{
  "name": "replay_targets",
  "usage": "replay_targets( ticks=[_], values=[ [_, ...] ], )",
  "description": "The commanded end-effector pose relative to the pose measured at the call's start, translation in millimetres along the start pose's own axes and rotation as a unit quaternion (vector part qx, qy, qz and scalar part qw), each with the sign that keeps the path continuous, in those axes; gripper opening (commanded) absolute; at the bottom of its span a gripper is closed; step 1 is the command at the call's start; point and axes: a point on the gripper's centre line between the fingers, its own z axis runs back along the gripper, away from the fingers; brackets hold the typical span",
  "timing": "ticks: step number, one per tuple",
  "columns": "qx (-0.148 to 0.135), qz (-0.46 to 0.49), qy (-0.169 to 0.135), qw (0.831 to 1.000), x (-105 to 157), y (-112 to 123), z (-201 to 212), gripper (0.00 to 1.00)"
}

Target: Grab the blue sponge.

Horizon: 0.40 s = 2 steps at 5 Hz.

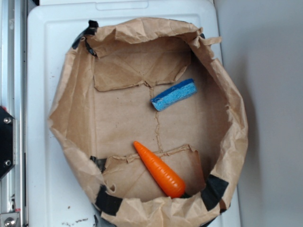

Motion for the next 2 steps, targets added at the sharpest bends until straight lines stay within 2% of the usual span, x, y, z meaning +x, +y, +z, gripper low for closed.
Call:
replay_targets(
  ticks=[1,2],
  values=[
    [0.0,0.0,0.0,1.0,0,0,0,1.0],
    [-0.008,0.028,-0.023,0.999,49,-2,-13,1.0]
  ],
)
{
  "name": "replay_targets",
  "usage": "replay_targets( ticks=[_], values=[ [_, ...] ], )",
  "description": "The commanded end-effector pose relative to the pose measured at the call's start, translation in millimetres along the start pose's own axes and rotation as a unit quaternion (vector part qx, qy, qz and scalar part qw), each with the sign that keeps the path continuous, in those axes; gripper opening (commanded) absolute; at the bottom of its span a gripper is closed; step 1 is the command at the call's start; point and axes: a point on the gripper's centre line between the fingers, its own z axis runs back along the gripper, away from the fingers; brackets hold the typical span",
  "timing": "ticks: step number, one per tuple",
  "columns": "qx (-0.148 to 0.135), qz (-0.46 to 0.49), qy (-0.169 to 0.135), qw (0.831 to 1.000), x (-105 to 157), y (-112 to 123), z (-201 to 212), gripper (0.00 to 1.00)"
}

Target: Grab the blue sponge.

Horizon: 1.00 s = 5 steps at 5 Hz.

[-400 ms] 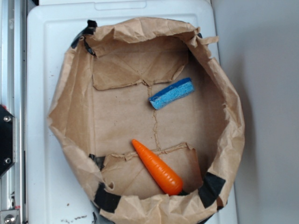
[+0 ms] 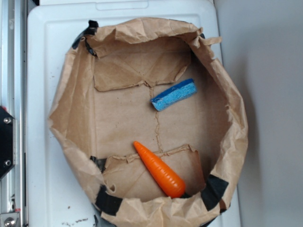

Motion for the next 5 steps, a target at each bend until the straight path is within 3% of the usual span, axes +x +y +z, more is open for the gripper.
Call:
replay_targets(
  ticks=[1,2,3,4,5],
  values=[
    [0.004,0.068,-0.046,0.997,98,3,-30,1.0],
    [0.013,0.108,-0.076,0.991,146,14,-47,1.0],
    [0.0,0.168,-0.079,0.983,114,47,-64,1.0],
    [0.004,0.213,-0.083,0.973,106,71,-67,1.0],
    [0.004,0.213,-0.083,0.973,106,71,-67,1.0]
  ],
)
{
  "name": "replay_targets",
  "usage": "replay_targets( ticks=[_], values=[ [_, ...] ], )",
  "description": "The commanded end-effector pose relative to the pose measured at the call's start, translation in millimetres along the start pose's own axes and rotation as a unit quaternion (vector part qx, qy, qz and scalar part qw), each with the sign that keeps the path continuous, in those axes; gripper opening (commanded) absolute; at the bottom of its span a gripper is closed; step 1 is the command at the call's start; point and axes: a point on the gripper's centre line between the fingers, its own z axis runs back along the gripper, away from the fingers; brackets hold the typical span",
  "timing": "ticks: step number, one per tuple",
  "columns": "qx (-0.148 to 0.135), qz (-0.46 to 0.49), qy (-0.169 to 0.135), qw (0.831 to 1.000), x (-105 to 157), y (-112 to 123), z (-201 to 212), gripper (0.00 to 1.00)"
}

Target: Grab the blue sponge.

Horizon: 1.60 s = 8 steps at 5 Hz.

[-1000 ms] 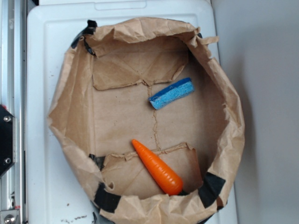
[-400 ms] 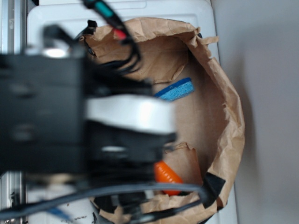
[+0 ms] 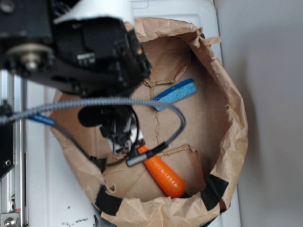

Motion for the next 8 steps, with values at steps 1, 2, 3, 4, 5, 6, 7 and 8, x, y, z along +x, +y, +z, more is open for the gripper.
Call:
replay_targets(
  ticks=[1,2,3,4,5,6,7,8],
  values=[
    [-0.003,0.012,-0.02,1.0,6,9,10,1.0],
    [-0.003,0.012,-0.02,1.0,6,9,10,1.0],
    [-0.003,0.012,-0.02,1.0,6,9,10,1.0],
    [-0.002,0.02,-0.016,1.0,33,-7,-18,1.0],
    [-0.004,0.019,-0.001,1.0,59,-17,-50,1.0],
    [0.002,0.026,-0.001,1.0,79,-22,-73,1.0],
    [-0.001,0.024,-0.013,1.0,86,-25,-93,1.0],
    [0.019,0.017,-0.007,1.0,82,-23,-113,1.0]
  ],
)
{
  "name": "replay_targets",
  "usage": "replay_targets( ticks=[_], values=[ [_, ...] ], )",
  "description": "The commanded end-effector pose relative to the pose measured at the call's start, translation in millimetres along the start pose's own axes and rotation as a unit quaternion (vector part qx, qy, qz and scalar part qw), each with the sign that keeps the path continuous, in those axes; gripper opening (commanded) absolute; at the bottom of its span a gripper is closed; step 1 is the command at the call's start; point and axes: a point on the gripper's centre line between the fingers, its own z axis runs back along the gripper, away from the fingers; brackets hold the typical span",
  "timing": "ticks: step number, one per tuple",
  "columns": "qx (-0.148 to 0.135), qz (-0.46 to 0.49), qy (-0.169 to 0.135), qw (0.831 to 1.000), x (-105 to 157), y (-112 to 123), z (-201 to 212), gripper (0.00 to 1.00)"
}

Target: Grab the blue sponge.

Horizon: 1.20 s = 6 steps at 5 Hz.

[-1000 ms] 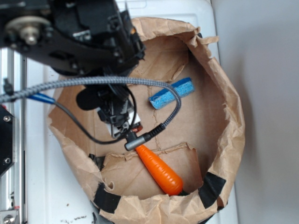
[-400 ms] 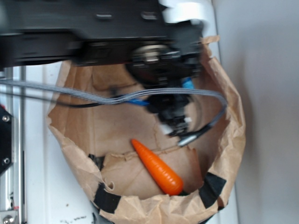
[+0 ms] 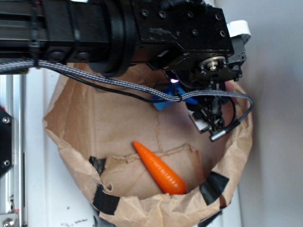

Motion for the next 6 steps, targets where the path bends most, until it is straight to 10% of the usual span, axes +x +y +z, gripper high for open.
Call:
replay_targets(
  ticks=[1,3,5,6],
  values=[
    [0.004,-0.018,-0.034,0.999,-7,3,-2,0.0],
    [0.003,-0.031,-0.048,0.998,-25,14,1,0.0],
    [-0.103,-0.014,0.012,0.995,-31,9,74,0.0],
    [-0.079,-0.006,0.019,0.997,-32,2,95,0.0]
  ],
)
